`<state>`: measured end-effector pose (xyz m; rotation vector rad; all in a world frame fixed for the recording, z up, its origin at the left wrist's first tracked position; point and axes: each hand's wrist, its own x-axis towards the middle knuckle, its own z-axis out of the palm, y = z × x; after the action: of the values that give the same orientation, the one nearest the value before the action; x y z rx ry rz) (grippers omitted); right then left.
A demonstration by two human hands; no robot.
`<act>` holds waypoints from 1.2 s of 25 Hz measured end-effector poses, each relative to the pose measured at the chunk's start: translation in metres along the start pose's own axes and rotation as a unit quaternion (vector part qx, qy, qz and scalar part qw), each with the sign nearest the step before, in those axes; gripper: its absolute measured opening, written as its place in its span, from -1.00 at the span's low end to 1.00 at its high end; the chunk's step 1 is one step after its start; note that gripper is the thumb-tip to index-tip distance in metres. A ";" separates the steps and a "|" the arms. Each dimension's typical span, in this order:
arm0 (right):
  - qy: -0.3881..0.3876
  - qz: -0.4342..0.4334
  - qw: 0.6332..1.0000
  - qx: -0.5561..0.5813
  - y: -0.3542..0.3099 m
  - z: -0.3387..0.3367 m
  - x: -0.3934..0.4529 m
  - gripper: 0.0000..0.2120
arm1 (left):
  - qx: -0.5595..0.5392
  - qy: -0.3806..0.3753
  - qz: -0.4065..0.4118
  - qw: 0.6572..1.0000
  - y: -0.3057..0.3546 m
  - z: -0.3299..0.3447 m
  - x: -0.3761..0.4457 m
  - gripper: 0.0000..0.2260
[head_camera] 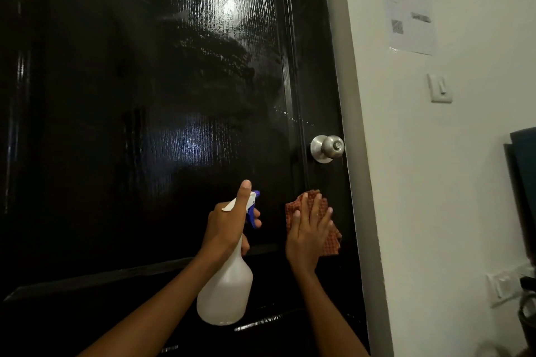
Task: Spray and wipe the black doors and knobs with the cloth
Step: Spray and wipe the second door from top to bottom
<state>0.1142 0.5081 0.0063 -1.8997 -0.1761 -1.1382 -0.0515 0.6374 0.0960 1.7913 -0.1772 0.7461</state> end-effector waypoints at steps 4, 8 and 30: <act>0.000 -0.066 0.998 0.008 -0.047 -0.003 0.045 -0.44 | -0.020 0.025 0.007 0.999 0.011 -0.006 0.011 -0.31; 0.004 -0.154 0.988 0.032 -0.104 -0.015 0.113 -0.42 | -0.034 0.032 0.026 0.999 0.034 -0.013 0.025 -0.29; 0.049 0.014 0.998 0.042 -0.168 -0.052 0.235 -0.35 | -0.057 0.039 0.051 0.996 0.102 -0.021 0.072 -0.26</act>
<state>0.1275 0.4991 0.2999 -1.7627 -0.1410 -1.1843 -0.0507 0.6374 0.2226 1.6511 -0.2565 0.8597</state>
